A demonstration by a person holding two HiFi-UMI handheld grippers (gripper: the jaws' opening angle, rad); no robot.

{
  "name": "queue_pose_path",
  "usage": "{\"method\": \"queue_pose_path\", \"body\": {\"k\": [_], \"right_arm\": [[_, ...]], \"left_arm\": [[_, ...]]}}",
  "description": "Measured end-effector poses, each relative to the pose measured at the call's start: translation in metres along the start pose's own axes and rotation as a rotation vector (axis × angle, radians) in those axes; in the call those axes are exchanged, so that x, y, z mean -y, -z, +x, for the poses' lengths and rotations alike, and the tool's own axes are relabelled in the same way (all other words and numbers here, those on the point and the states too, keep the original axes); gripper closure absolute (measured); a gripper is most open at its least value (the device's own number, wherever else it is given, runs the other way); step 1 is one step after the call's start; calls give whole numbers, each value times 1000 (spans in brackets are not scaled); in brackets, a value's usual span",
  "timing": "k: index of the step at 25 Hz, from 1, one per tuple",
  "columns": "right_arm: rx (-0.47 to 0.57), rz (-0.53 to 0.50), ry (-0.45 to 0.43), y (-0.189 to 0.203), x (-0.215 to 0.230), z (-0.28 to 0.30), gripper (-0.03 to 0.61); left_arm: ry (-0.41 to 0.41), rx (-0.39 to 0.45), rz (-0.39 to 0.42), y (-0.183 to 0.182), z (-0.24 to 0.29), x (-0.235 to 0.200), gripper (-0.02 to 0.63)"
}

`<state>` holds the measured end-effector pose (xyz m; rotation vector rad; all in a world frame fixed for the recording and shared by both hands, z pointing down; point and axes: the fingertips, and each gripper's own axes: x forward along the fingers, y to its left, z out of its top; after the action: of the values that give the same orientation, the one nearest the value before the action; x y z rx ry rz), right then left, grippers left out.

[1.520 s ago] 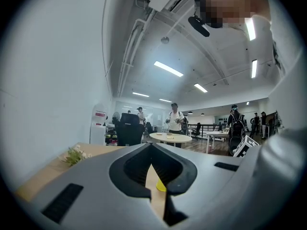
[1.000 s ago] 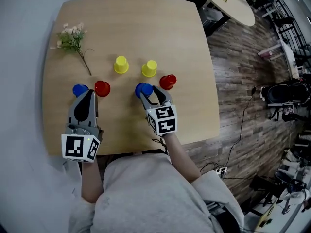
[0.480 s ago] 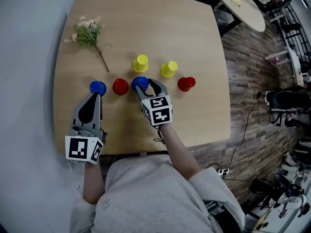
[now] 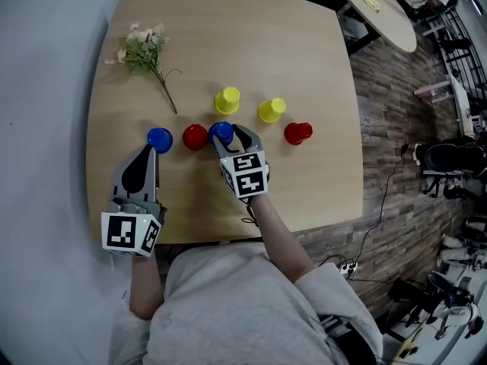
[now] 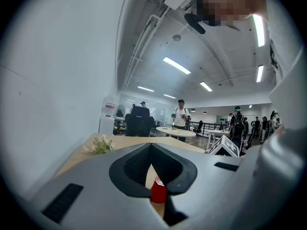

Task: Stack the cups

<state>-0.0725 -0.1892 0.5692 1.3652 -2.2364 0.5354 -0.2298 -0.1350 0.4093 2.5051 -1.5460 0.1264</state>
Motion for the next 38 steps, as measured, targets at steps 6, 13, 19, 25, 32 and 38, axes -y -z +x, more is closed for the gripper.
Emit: {"method": "queue_pose_path", "body": {"k": [6, 13, 19, 25, 32, 38], "right_arm": [[76, 66, 12, -16, 24, -28, 334], [114, 88, 238, -13, 120, -83, 334], [-7, 113, 431, 31, 207, -106, 324], [-41, 172, 407, 54, 221, -97, 339], [22, 159, 248, 30, 164, -85, 362], [12, 45, 122, 16, 101, -56, 361]], "left_arm": [[21, 8, -11, 1, 10, 3, 606], [70, 6, -17, 1, 30, 28, 606], [86, -9, -10, 3, 41, 49, 606], [72, -28, 4, 5, 45, 58, 606], [33, -35, -2, 9, 43, 54, 606], [10, -40, -2, 9, 36, 44, 606]]}}
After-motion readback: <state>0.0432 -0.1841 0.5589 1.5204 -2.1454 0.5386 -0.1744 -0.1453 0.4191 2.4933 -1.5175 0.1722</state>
